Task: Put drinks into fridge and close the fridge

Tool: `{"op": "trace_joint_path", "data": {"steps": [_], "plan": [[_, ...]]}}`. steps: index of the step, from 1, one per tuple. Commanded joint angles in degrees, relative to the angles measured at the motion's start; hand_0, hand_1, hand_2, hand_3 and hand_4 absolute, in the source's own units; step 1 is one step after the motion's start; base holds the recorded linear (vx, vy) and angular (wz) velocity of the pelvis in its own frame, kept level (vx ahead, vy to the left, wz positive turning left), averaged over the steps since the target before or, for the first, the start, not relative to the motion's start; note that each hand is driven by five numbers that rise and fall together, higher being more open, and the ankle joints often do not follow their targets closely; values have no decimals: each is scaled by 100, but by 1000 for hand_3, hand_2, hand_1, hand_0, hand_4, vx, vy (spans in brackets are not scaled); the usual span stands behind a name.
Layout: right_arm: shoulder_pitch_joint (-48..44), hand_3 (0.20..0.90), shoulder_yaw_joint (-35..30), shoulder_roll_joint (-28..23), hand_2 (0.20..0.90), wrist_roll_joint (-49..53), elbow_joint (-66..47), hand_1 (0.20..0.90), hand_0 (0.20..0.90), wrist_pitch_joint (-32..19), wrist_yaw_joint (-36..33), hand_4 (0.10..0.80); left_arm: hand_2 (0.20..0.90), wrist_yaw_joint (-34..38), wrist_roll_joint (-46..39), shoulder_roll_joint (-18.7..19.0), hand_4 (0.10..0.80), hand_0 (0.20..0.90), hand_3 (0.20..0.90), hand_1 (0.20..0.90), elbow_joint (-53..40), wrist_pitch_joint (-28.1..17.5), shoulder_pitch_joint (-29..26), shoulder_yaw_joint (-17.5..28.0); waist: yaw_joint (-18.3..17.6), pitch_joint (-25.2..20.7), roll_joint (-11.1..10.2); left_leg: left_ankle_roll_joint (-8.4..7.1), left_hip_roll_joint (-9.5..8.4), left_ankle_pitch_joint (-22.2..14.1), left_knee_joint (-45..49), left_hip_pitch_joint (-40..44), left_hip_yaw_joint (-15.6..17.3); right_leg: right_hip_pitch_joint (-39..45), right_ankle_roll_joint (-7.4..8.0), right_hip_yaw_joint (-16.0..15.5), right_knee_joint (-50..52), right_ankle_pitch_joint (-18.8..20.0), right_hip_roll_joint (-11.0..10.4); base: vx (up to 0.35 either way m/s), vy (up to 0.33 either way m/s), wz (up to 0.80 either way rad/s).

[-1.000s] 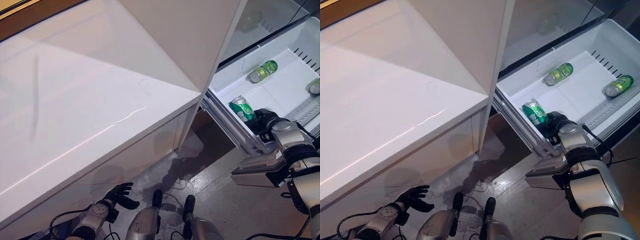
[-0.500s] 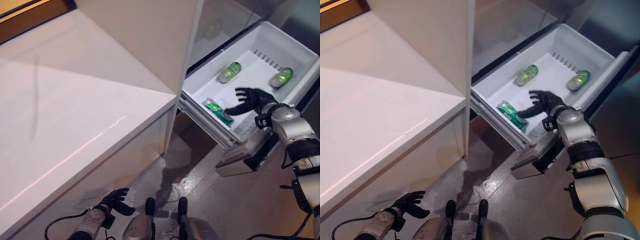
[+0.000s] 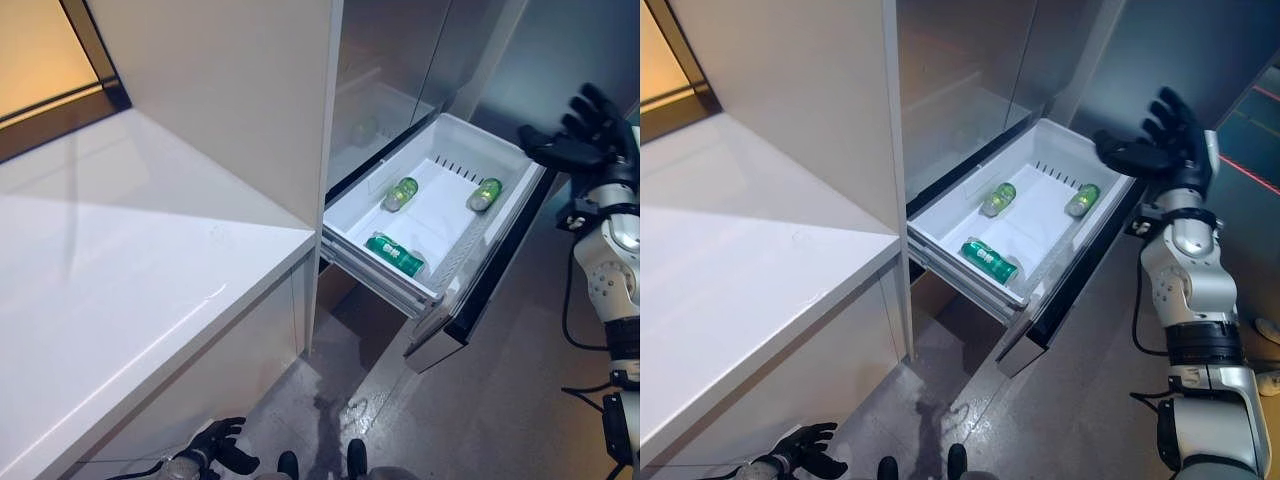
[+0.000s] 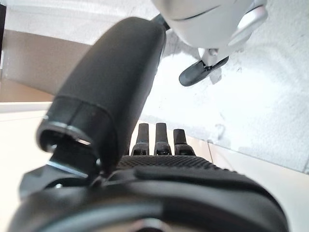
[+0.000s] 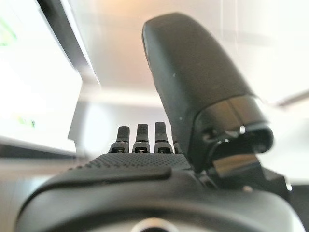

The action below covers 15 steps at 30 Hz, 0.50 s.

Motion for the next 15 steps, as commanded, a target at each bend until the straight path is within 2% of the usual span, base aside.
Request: {"op": "trace_joint_path", "data": {"steps": [1,9,15], "plan": [[67,900,-531,-128,900,-77,28,900,900,-915,-403,800,900,106,112,-57,800,900,900,900,376,-157,-112,-222,20,-590,161,27,-102,-755,465,-111,-105,-175,244,-69,639,-635,182,0,0,0],[694,900,-607,459,900,210,306,900,900,-1076,-496,800,900,94,31,-154,800,900,900,900,342,-4,-178,-329,-48,-583,259,72,-140,-834,555,-66,-128,-135,183,-50,684,-697,132,19,2,-2],[863,900,-529,793,900,667,609,900,900,-1089,-302,800,900,136,-67,-198,800,900,900,900,312,39,-157,-419,-47,-504,308,117,-153,-948,787,-114,-137,-149,135,-65,818,-761,79,53,-15,1]]}}
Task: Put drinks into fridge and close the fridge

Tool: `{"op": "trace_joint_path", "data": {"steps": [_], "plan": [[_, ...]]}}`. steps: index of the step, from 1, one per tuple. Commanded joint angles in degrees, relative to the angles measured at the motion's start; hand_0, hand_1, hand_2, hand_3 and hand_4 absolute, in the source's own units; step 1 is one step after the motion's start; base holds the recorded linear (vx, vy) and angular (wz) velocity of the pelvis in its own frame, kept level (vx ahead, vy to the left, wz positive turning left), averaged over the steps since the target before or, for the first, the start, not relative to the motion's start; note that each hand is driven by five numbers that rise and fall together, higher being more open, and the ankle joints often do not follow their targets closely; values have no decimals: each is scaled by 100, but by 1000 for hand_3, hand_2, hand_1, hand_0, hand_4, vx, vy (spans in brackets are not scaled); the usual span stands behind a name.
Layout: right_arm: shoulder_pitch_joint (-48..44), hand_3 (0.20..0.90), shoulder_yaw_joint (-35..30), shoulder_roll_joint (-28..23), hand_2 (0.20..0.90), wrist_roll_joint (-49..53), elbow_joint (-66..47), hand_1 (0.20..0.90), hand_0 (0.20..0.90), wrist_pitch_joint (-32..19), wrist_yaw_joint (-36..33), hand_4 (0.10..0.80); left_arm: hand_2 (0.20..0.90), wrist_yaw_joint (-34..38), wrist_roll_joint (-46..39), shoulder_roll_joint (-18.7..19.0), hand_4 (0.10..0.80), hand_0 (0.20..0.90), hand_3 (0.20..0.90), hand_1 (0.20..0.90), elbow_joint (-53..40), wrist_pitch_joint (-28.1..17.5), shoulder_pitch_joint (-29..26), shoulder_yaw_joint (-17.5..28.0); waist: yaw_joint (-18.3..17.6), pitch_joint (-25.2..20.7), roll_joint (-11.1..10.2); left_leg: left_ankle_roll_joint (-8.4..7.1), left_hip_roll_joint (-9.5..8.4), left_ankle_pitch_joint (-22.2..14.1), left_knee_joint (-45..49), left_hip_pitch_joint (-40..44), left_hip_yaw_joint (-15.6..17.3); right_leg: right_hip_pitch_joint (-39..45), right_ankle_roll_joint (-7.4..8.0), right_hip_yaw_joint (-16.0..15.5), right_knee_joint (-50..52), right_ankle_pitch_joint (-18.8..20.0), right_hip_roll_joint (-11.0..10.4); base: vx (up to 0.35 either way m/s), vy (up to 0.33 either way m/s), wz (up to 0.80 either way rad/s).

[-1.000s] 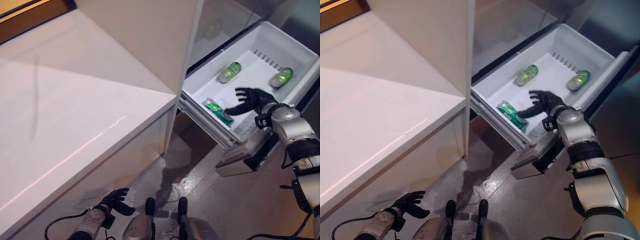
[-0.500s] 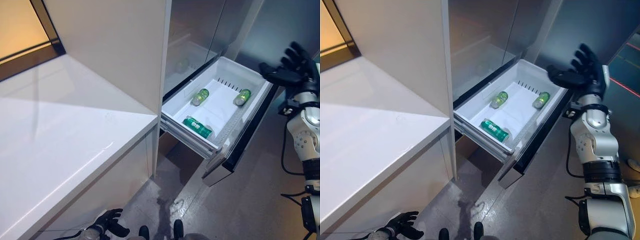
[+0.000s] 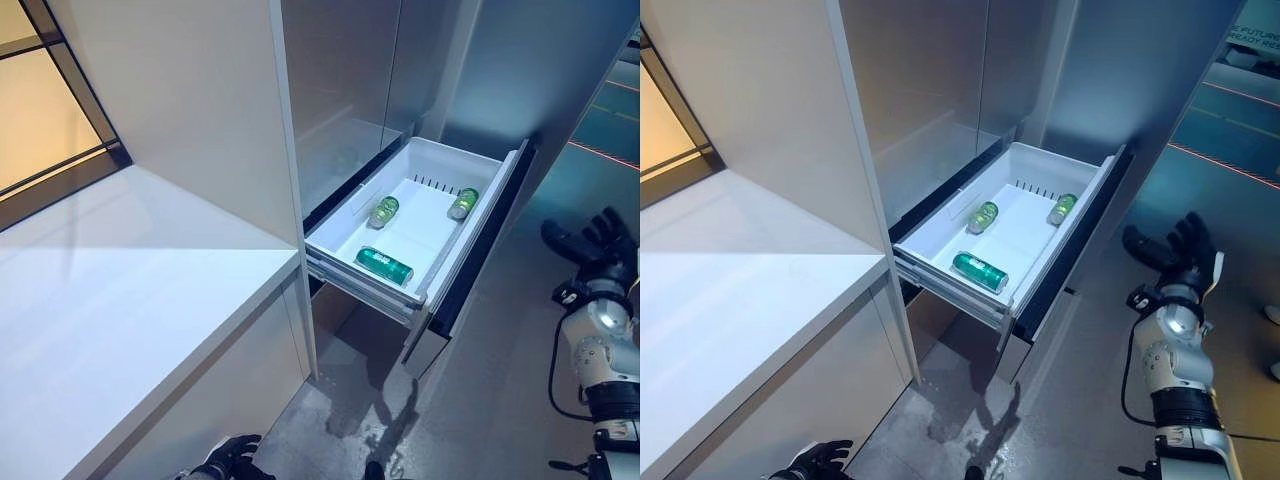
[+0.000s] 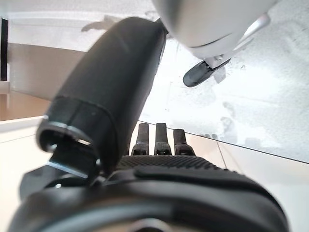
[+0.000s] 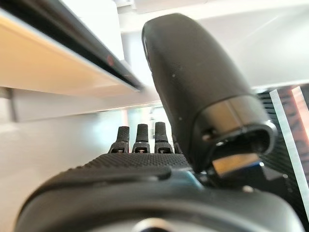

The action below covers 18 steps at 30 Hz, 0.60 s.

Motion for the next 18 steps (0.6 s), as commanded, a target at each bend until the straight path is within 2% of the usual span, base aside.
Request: {"op": "trace_joint_path", "data": {"steps": [1,7,11,18], "plan": [[-584,900,-256,-176,900,178,-38,900,900,-743,198,800,900,145,-77,184,800,900,900,900,170,-80,-216,-191,185,-123,-68,135,-179,-1018,934,-164,-152,-196,88,-79,956,-795,50,63,-14,3],[-776,900,-110,-121,900,333,213,900,900,-698,327,800,900,209,-220,250,800,900,900,900,-120,97,-274,-238,312,226,-81,250,-190,-1279,1696,-597,-254,-514,-23,-188,1593,-978,-89,-4,-12,6],[-1009,900,63,-30,900,278,421,900,900,-548,606,800,900,277,-367,234,800,900,900,900,-107,135,-312,-220,338,453,-40,284,-195,-1317,1976,-834,-326,-803,-94,-216,2070,-1086,-90,-1,21,18],[-1203,900,486,37,900,447,332,900,900,-307,1241,800,900,334,-392,300,800,900,900,900,-130,147,-255,-187,463,756,-108,341,-197,-1405,2475,-1259,-349,-1133,-101,-234,2503,-1124,-131,-6,1,4]]}}
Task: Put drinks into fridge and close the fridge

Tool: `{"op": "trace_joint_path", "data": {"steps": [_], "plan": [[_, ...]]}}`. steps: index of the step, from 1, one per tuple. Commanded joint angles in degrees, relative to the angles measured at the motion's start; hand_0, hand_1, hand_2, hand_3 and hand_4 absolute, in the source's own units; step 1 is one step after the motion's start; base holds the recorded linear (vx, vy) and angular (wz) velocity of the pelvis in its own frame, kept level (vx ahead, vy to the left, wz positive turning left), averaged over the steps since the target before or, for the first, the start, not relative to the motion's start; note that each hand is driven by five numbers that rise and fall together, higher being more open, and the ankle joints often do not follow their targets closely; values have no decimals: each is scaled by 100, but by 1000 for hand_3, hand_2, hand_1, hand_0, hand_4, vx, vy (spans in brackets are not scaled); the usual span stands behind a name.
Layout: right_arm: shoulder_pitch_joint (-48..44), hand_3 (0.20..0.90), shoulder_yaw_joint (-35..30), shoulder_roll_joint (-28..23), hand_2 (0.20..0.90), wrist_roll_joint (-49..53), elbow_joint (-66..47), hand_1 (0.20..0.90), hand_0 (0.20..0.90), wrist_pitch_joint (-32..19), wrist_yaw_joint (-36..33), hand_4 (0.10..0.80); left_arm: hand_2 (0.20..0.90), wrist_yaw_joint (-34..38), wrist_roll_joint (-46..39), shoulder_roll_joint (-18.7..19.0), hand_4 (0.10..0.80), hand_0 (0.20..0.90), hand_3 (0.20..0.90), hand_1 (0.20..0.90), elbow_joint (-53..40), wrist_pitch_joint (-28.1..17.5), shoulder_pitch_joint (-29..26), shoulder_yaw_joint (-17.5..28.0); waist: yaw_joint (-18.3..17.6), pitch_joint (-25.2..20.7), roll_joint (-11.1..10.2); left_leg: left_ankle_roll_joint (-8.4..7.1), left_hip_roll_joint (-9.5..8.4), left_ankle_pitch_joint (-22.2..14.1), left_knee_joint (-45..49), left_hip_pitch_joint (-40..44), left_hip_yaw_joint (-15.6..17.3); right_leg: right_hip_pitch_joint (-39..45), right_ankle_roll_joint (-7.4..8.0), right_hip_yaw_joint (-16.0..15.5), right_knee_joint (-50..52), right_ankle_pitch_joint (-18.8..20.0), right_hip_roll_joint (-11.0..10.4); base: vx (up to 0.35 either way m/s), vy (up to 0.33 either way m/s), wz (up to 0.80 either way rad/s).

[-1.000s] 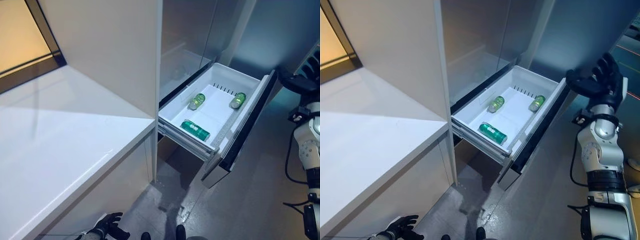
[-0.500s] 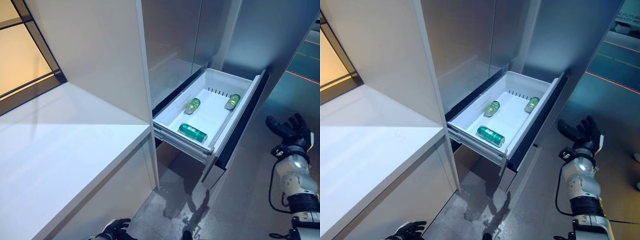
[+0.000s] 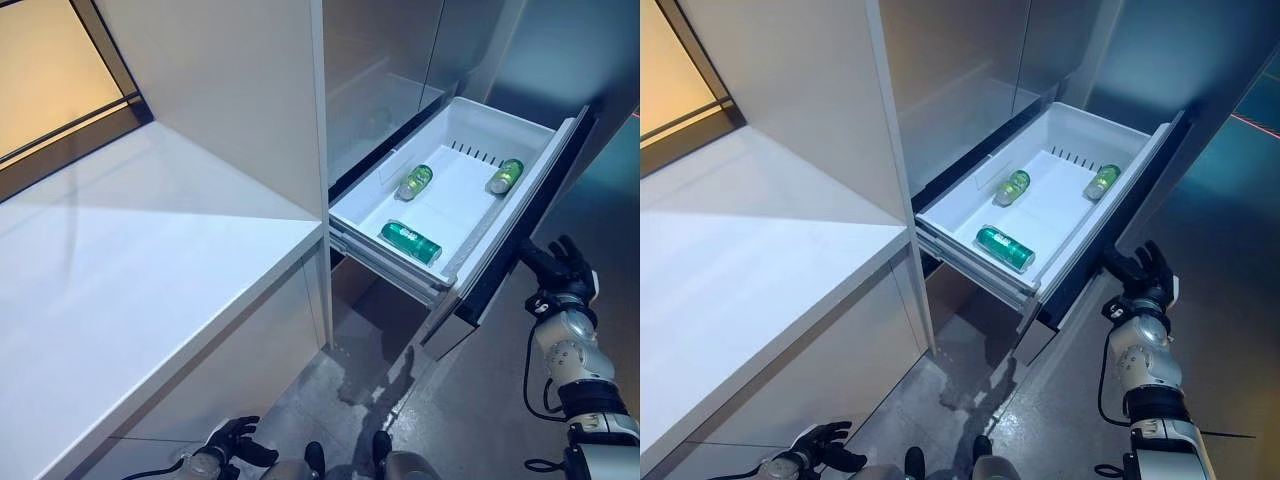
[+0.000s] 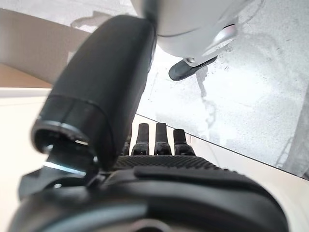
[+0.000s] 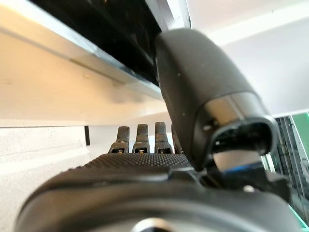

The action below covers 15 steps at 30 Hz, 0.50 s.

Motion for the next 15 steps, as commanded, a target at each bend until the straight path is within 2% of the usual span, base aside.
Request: {"op": "trace_joint_path", "data": {"steps": [1,5,10,15], "plan": [[-883,900,271,-183,900,258,-304,900,900,-280,647,800,900,62,7,244,800,900,900,900,-121,43,118,-218,306,-88,-84,221,-49,-862,1047,-492,-148,-372,-155,-83,850,-391,125,-106,-30,6],[-1360,900,627,-160,900,415,-294,900,900,-87,945,800,900,-19,1,342,800,900,900,900,-48,-139,91,-201,406,61,-86,209,-10,-817,1164,-646,-163,-520,-158,-118,981,-354,170,-39,-18,3],[-1591,900,890,-160,900,419,-244,900,900,44,1414,800,900,-20,-37,330,800,900,900,900,-175,-174,158,-209,598,72,-123,195,-60,-817,1226,-627,-321,-358,-168,-160,909,-338,181,88,14,-1],[-1935,900,997,-370,900,526,5,900,900,2,1502,800,900,-54,-191,429,800,900,900,900,-583,17,85,-242,866,134,-159,190,-132,-816,1340,-772,-528,-252,-178,-291,808,-305,171,21,-2,12]]}}
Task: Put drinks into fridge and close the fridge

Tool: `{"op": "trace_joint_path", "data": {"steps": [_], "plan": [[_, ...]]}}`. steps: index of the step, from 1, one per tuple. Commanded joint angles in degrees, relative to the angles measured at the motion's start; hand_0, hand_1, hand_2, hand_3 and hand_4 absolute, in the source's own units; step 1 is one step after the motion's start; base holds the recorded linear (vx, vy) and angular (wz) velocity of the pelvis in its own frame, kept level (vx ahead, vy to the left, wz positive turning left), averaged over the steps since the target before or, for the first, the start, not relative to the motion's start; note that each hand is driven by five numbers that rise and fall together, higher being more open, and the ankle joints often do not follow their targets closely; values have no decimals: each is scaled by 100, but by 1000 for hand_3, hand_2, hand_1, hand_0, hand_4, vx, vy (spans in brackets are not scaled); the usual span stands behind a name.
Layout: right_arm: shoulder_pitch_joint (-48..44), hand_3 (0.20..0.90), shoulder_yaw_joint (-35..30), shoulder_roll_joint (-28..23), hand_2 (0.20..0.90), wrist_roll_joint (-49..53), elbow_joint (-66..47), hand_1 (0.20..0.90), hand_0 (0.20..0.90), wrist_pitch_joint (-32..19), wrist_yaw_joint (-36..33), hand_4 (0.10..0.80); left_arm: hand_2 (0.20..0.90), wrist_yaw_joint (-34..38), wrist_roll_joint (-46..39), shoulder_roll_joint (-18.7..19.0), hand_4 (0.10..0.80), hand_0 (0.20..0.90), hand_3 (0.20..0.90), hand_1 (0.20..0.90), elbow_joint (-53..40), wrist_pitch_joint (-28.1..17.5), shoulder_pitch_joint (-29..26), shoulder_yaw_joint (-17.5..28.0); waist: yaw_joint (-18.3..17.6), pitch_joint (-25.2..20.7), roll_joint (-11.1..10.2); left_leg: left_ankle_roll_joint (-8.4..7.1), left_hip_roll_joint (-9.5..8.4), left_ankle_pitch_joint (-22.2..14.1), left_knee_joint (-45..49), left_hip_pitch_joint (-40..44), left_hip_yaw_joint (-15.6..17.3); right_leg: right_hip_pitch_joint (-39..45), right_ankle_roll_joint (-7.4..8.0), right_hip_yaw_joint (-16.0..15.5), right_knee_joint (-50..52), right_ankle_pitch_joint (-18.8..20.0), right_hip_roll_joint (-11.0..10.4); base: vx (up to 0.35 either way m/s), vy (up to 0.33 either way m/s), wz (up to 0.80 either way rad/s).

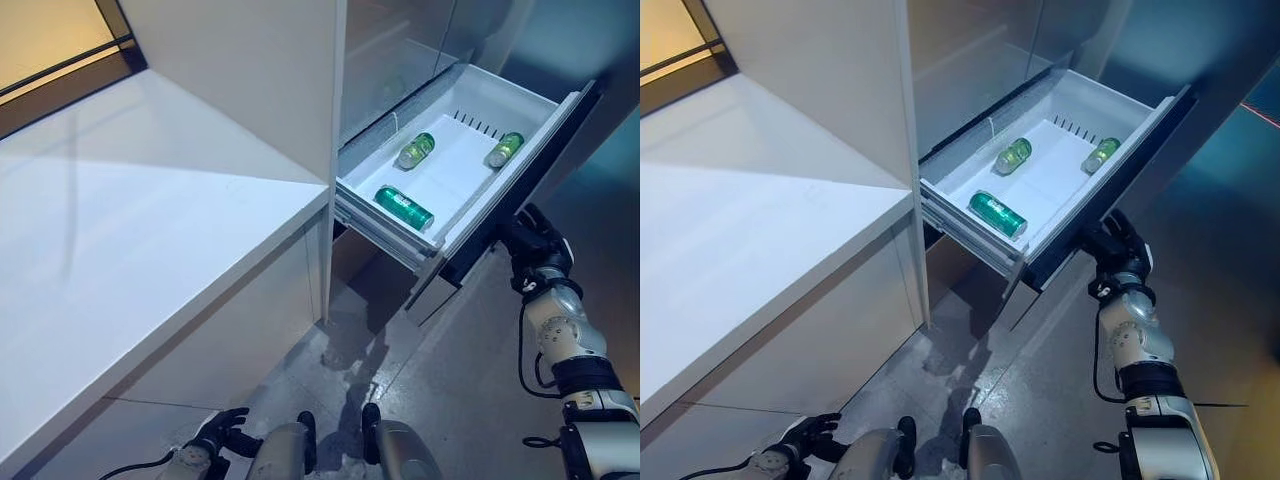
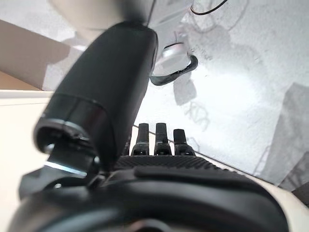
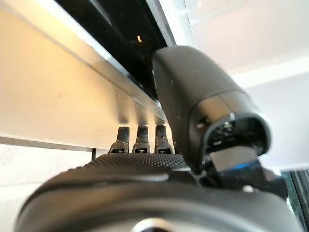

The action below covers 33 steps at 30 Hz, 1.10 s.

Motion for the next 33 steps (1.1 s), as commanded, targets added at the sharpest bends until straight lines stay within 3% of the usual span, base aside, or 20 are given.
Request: {"op": "trace_joint_path", "data": {"steps": [1,9,19,28,33], "plan": [[-1398,900,514,-232,900,185,-91,900,900,-303,999,800,900,-29,-159,292,800,900,900,900,-604,35,120,-236,579,-264,-79,209,-204,-380,112,-38,-276,160,-112,-179,112,-123,88,3,16,26],[-2149,900,670,-516,900,201,330,900,900,-652,1151,800,900,66,-236,429,800,900,900,900,-573,194,276,-107,953,-208,-15,219,-348,-285,94,-123,-634,244,-233,-433,277,-277,66,45,65,28],[-2614,900,680,-705,900,-229,839,900,900,-863,699,800,900,-129,-121,413,800,900,900,900,-249,-138,499,166,1265,-326,70,176,-483,-181,-138,1,-847,430,-318,-825,304,-475,-47,5,70,32],[-2052,900,442,-510,900,-648,571,900,900,-1034,151,800,900,-334,32,308,800,900,900,900,-166,-296,577,226,1182,-500,-14,173,-456,-160,-459,350,-857,682,-249,-805,-25,-411,-65,-7,-17,14],[-828,900,435,136,900,-1146,-464,900,900,-953,37,800,900,-311,43,79,800,900,900,900,-123,-376,705,285,759,-822,-15,55,-288,48,-1084,727,-572,806,-96,-497,-686,-151,28,-82,-32,-25]]}}
